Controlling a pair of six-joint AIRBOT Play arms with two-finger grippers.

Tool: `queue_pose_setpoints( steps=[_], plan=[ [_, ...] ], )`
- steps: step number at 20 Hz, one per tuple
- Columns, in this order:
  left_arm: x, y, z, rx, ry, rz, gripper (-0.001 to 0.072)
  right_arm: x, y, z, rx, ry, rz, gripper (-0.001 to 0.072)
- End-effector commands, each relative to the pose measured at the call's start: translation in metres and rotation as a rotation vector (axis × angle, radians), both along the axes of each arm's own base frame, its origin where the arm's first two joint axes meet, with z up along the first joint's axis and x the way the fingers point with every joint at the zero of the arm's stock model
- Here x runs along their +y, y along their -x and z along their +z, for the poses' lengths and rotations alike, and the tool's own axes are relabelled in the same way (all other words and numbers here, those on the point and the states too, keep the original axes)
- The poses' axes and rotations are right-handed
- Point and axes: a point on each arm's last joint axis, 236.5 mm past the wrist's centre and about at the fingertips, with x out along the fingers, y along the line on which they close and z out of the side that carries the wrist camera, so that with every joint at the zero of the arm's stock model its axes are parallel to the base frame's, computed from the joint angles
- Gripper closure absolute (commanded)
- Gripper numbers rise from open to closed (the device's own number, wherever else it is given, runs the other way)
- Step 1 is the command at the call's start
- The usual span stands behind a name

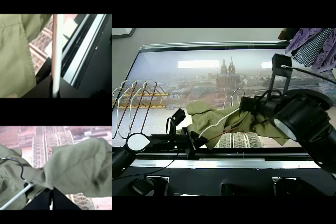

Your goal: Fold the clothes and pants, and hang the long-sleeved shirts on hangers.

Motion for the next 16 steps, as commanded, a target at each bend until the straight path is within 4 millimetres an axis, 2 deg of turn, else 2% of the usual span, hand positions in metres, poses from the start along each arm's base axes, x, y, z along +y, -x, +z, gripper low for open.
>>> queue_pose_setpoints(
  steps=[1,9,10,11,13,14,16],
  plan=[
    [-0.013,0.002,0.005,0.027,0.065,-0.018,0.0682,0.004,-0.008,0.007,-0.049,0.012,0.038,0.068],
    [-0.019,0.001,0.003,0.049,0.093,-0.03,0.0682,0.008,0.007,-0.004,0.019,0.042,0.107,0.0679],
    [-0.019,0.001,0.003,0.049,0.093,-0.03,0.0682,0.008,0.007,-0.004,0.023,0.041,0.107,0.0656],
    [-0.019,0.001,0.003,0.049,0.093,-0.03,0.0682,0.01,0.01,-0.006,0.034,0.036,0.12,0.0528],
    [-0.019,0.001,0.003,0.049,0.093,-0.03,0.0682,0.017,0.021,-0.005,0.053,0.034,0.192,0.0225],
    [-0.019,0.001,0.003,0.05,0.093,-0.03,0.0682,0.015,0.026,-0.002,0.055,0.027,0.198,0.0159],
    [-0.019,0.001,0.003,0.05,0.093,-0.03,0.0682,-0.008,0.033,0.015,0.022,0.034,0.155,0.016]
  ],
)
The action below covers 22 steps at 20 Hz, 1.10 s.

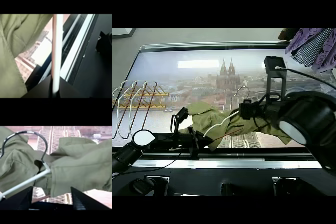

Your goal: Fold the clothes and pants, and hang the long-sleeved shirts on hangers.

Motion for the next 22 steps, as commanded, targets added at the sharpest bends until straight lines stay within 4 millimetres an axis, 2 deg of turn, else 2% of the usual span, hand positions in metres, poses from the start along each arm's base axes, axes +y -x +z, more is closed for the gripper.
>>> queue_pose_setpoints(
  steps=[1,3,5,6,8,10,11,13,15,18,22],
  plan=[
    [0.0,0.0,0.0,0.0,0.001,-0.002,0.0682,-0.035,0.014,0.02,-0.033,0.022,-0.061,0.0159],
    [0.0,0.0,0.0,0.0,0.001,-0.001,0.0682,-0.085,0.018,0.03,-0.034,0.031,-0.198,0.0156],
    [0.0,0.0,0.0,0.0,0.001,-0.001,0.0681,-0.121,0.017,0.031,-0.004,0.03,-0.241,0.0151],
    [0.0,0.0,0.0,0.0,0.001,-0.002,0.0681,-0.131,0.015,0.027,0.013,0.061,-0.176,0.0157],
    [0.0,0.0,0.0,0.001,0.001,-0.002,0.0681,-0.138,0.01,0.015,0.055,0.147,0.025,0.0162],
    [0.0,0.0,0.0,0.0,0.001,-0.003,0.068,-0.131,0.001,0.003,0.058,0.257,0.273,0.0157],
    [0.0,0.001,0.0,0.001,0.001,-0.003,0.068,-0.123,-0.005,-0.005,0.042,0.342,0.462,0.0154],
    [0.0,0.001,0.0,0.0,0.0,-0.003,0.068,-0.097,-0.015,-0.018,-0.021,0.443,0.832,0.0152],
    [0.0,0.001,0.0,0.001,0.001,-0.003,0.068,-0.075,-0.025,-0.029,-0.082,0.462,1.041,0.0153],
    [0.0,0.001,-0.001,0.0,-0.003,-0.007,0.068,-0.062,-0.045,-0.04,-0.13,0.467,1.112,0.0153],
    [0.001,0.002,-0.003,-0.006,-0.016,-0.013,0.0679,-0.038,-0.052,-0.06,-0.128,0.368,1.196,0.0156]
  ],
)
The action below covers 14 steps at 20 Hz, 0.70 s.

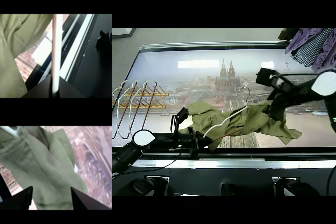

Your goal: Fold the clothes and pants, and hang the long-sleeved shirts on hangers.

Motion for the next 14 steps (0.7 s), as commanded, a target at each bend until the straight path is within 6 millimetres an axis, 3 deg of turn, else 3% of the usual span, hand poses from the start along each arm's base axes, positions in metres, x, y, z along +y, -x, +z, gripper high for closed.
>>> queue_pose_setpoints(
  steps=[1,2,3,5,8,10,11,14],
  plan=[
    [0.001,0.001,-0.003,-0.004,-0.012,-0.007,0.0679,0.025,-0.006,-0.017,0.031,-0.055,0.135,0.0165],
    [0.001,0.001,-0.003,-0.004,-0.012,-0.007,0.068,0.028,-0.005,-0.024,0.06,-0.061,0.148,0.0181],
    [0.001,0.001,-0.003,-0.004,-0.012,-0.007,0.068,0.03,-0.004,-0.03,0.088,-0.068,0.153,0.0249],
    [0.001,0.001,-0.003,-0.004,-0.012,-0.007,0.068,0.031,0.0,-0.037,0.128,-0.069,0.163,0.0474],
    [0.001,0.001,-0.003,-0.005,-0.013,-0.007,0.0679,0.031,0.004,-0.037,0.139,-0.065,0.173,0.0676],
    [0.001,0.0,-0.003,-0.005,-0.013,-0.005,0.0672,0.03,0.009,-0.036,0.149,-0.062,0.18,0.0681],
    [0.001,0.0,-0.003,-0.004,-0.012,-0.004,0.0632,0.028,0.012,-0.035,0.158,-0.056,0.183,0.0681],
    [0.011,-0.02,-0.003,0.073,-0.003,0.125,0.0221,0.022,0.017,-0.026,0.144,-0.043,0.148,0.0682]
  ],
)
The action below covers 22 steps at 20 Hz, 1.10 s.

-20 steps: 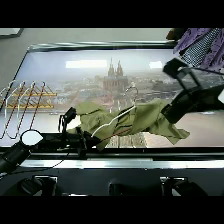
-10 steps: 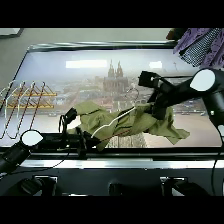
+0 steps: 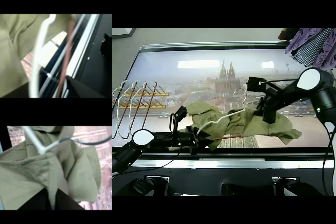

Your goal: Fold the clothes and pants, and hang the long-sleeved shirts on hangers.

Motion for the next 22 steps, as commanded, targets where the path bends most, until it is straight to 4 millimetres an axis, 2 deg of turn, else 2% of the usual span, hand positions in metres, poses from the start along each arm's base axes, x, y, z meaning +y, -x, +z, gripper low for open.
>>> queue_pose_setpoints(
  steps=[1,2,7,9,11,13,15,18,22],
  plan=[
    [0.013,-0.022,-0.001,0.092,0.012,0.143,0.0134,-0.011,0.002,0.009,-0.014,0.028,-0.067,0.0683],
    [0.022,-0.032,-0.002,0.129,0.019,0.204,0.0106,-0.015,0.002,0.013,-0.02,0.033,-0.115,0.0683],
    [0.078,-0.066,-0.018,0.303,-0.015,0.491,0.0102,-0.022,0.005,0.034,-0.038,0.007,-0.264,0.0683],
    [0.081,-0.067,-0.019,0.321,-0.015,0.513,0.0102,-0.022,0.007,0.037,-0.024,-0.008,-0.313,0.0683],
    [0.075,-0.06,-0.022,0.39,-0.012,0.528,0.0104,-0.023,0.008,0.04,-0.009,-0.021,-0.357,0.0683],
    [0.069,-0.039,-0.038,0.355,-0.162,0.455,0.0105,-0.023,0.009,0.04,0.008,-0.027,-0.385,0.0682],
    [0.064,-0.028,-0.048,0.268,-0.327,0.425,0.0105,-0.023,0.009,0.04,0.021,-0.034,-0.412,0.0682],
    [0.05,-0.031,-0.05,0.111,-0.51,0.456,0.0105,-0.023,0.009,0.039,0.037,-0.041,-0.444,0.0682],
    [-0.005,-0.022,-0.081,0.082,-0.557,0.375,0.0105,-0.023,0.01,0.039,0.047,-0.044,-0.458,0.0682]
  ],
)
